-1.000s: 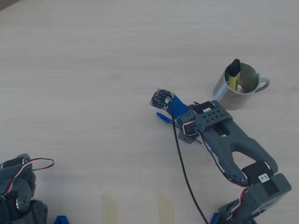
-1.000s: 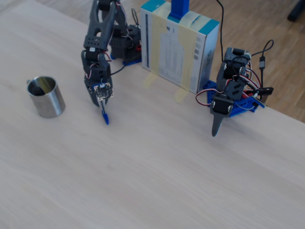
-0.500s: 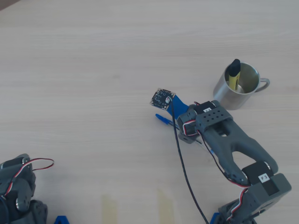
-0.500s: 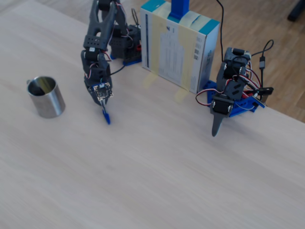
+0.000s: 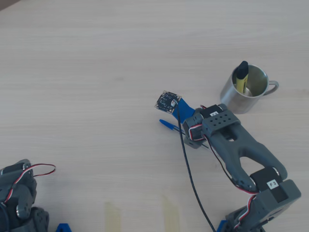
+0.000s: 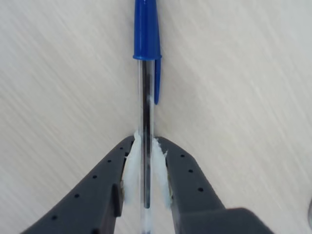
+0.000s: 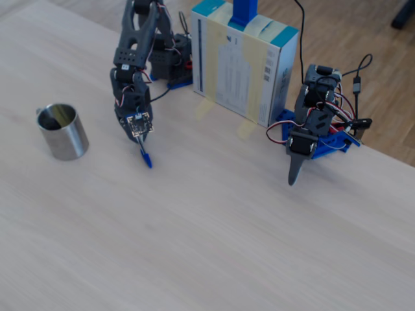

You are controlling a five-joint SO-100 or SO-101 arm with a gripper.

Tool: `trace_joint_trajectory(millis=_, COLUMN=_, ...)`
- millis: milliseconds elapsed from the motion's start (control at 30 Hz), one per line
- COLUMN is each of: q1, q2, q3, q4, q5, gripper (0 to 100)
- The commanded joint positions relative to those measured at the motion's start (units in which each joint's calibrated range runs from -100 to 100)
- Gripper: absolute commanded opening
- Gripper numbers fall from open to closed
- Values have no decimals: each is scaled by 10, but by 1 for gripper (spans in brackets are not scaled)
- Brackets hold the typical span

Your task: Grab the blue pen and put it in the silver cup.

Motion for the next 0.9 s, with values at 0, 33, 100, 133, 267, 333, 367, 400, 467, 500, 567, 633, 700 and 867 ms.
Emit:
trace_joint_trajectory(millis=0, q1=-2, q2=-14, q3=-4, q4=-2, q5=-2, gripper=2)
trace_joint_trajectory(millis=33, q1=-2, q2=-15, q3=-4, q4=-2, q5=-2, gripper=2)
trace_joint_trajectory(millis=100, q1=-2, q2=-16, q3=-4, q4=-2, q5=-2, gripper=2)
trace_joint_trajectory(millis=133, q1=-2, q2=-16, q3=-4, q4=-2, q5=-3, gripper=2)
trace_joint_trajectory(millis=267, q1=-4, q2=-17, q3=-4, q4=-4, q5=-3, gripper=2)
trace_joint_trajectory(millis=333, q1=-5, q2=-20, q3=-4, q4=-4, q5=-3, gripper=2)
trace_joint_trajectory(millis=367, q1=-6, q2=-27, q3=-4, q4=-3, q5=-3, gripper=2)
trace_joint_trajectory(millis=400, q1=-9, q2=-36, q3=-3, q4=-1, q5=-3, gripper=2)
trace_joint_trajectory(millis=467, q1=-15, q2=-48, q3=-3, q4=-2, q5=-3, gripper=2)
trace_joint_trajectory(millis=500, q1=-15, q2=-53, q3=-3, q4=-3, q5=-3, gripper=2)
trace_joint_trajectory(millis=567, q1=-16, q2=-59, q3=-3, q4=-3, q5=-3, gripper=2)
trace_joint_trajectory(millis=633, q1=-16, q2=-64, q3=-3, q4=-1, q5=-3, gripper=2)
trace_joint_trajectory(millis=700, q1=-16, q2=-66, q3=2, q4=-5, q5=-3, gripper=2)
trace_joint_trajectory(millis=867, q1=-22, q2=-94, q3=13, q4=-5, q5=-3, gripper=2)
